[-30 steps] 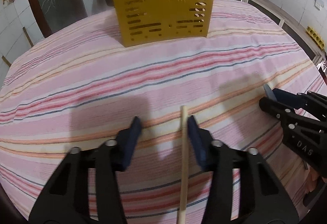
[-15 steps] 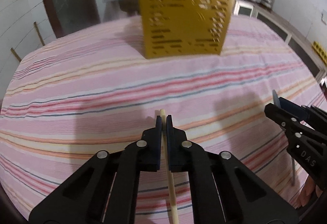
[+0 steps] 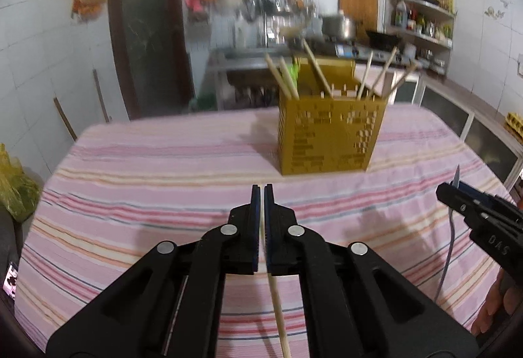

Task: Organize utensils
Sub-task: 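Lift the spatula toward the yellow holder while the left tool carries its chopstick there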

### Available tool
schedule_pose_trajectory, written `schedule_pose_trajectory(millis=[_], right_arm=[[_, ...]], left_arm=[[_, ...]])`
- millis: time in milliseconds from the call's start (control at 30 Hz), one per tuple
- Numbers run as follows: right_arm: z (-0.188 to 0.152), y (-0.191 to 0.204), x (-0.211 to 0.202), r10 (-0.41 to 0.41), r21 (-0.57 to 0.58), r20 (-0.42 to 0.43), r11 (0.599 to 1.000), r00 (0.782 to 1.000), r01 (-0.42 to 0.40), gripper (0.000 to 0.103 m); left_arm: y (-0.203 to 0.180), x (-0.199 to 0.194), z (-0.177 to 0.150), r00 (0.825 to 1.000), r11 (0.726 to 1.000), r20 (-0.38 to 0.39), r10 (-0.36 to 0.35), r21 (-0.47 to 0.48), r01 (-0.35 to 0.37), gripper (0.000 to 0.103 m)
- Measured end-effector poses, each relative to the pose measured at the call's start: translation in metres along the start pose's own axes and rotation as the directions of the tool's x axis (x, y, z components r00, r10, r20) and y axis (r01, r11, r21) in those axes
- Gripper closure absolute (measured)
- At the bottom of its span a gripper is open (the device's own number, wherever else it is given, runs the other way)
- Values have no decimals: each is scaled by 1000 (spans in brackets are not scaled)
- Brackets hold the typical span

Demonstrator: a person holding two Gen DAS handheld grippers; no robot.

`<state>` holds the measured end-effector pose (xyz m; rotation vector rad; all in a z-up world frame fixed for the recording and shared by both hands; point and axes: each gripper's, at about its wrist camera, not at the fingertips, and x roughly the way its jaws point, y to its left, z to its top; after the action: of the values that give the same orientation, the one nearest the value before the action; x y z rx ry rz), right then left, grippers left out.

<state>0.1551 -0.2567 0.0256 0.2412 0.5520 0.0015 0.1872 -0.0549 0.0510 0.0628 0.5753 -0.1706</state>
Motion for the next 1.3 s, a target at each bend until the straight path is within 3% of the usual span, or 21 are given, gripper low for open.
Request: schedule_pose_trajectory(millis=[200, 300, 400, 467, 567, 633, 767, 833, 867, 900, 933, 1033, 1300], right_arm=[[5, 2, -7, -7, -22, 64, 1000, 998, 8, 72], [7, 3, -3, -4, -31, 58, 1000, 998, 6, 72], [7, 1, 5, -8, -40, 27, 999, 1000, 9, 72], [5, -1, 11, -8, -38, 6, 999, 1000, 8, 72], [4, -2, 18, -7, -34, -9, 999, 1000, 6, 72], [4, -1, 22, -5, -36, -18, 999, 1000, 5, 72], [2, 1, 27, -3, -42, -28, 999, 1000, 1, 72], [0, 0, 29, 0, -40, -33, 999, 999, -1, 72], [0, 0, 30, 0, -39, -35, 999, 999, -2, 72], [-1, -1, 31, 4, -37, -38, 999, 999, -5, 72], [-1, -1, 32, 6, -34, -40, 999, 999, -7, 72], [-2, -3, 33, 13, -22, -40, 1000, 999, -14, 72], [-3, -3, 38, 14, -12, -46, 1000, 999, -15, 72]], left_arm=[[-1, -19, 10, 997, 1000, 76, 10, 10, -11, 103], [1, -12, 10, 999, 1000, 38, 4, 15, -4, 103], [8, 9, 6, 998, 1000, -54, 9, -3, -10, 101], [16, 30, 0, 990, 999, -139, 11, -37, -16, 91], [26, 66, -16, 966, 996, -260, 14, -80, -36, 68], [28, 83, -26, 955, 994, -294, 46, -79, -72, 54], [27, 108, -42, 932, 993, -355, 66, -69, -97, 49], [24, 116, -49, 925, 994, -372, 73, -50, -99, 34], [22, 116, -50, 930, 993, -355, 99, -30, -117, 26], [21, 119, -52, 922, 987, -357, 149, -7, -162, 10], [23, 122, -54, 916, 984, -368, 159, -15, -177, 5], [35, 127, -53, 911, 986, -399, 101, -83, -146, 4], [28, 130, -55, 909, 986, -394, 133, -45, -163, 4]])
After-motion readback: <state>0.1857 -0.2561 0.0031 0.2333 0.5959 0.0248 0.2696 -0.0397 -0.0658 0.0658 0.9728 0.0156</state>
